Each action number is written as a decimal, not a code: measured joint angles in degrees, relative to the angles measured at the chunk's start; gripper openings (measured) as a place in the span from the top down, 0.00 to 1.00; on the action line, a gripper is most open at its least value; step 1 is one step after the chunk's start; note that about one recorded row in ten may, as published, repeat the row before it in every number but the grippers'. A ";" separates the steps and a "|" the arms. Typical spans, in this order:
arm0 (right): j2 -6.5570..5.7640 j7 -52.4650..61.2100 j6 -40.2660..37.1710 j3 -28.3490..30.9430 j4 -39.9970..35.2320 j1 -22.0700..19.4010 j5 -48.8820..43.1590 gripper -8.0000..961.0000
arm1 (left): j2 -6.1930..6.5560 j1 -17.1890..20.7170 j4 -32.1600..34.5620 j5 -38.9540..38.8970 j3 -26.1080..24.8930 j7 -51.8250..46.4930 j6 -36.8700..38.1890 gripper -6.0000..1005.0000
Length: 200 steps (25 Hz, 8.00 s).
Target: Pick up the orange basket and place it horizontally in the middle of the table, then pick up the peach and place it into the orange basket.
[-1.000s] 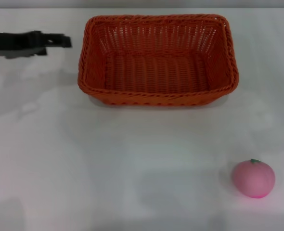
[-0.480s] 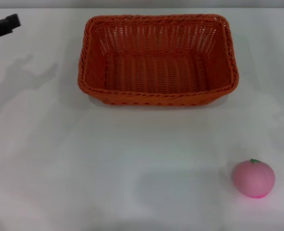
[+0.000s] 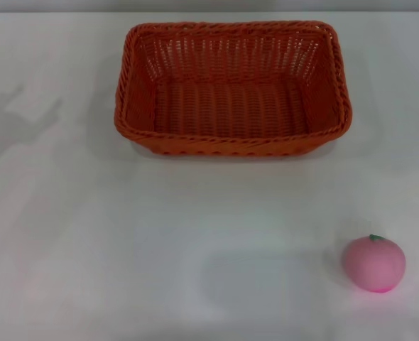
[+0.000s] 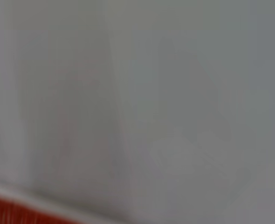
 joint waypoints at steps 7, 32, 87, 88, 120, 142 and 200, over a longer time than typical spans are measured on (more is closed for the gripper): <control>-4.45 8.24 9.03 -2.46 -9.33 7.91 -15.44 0.16 | 0.01 1.63 4.09 -5.24 -0.51 7.95 0.49 0.14; -5.64 28.43 17.55 -47.90 12.22 25.06 -28.36 0.21 | 0.08 2.18 10.60 -11.33 -1.98 15.85 0.53 0.14; -1.12 21.15 18.76 -59.36 11.70 32.87 -2.42 0.79 | 0.01 5.34 10.63 -11.88 -2.05 17.52 -1.75 0.14; -1.27 21.06 18.73 -58.69 11.14 33.08 -1.28 0.80 | 0.01 5.35 10.65 -11.88 -2.05 17.55 -1.82 0.14; 6.78 16.91 -18.98 -42.15 13.68 31.82 -25.23 0.93 | 0.10 4.74 12.49 -9.83 -1.43 20.66 -1.65 0.14; 6.99 11.99 -21.39 -42.36 14.12 27.46 -20.73 0.62 | 0.18 3.42 11.55 -10.63 -1.91 18.24 -1.56 0.14; 6.73 -49.72 -6.98 -23.31 44.06 6.56 39.15 0.11 | 0.06 -1.70 19.15 -23.21 -1.70 28.74 3.59 0.15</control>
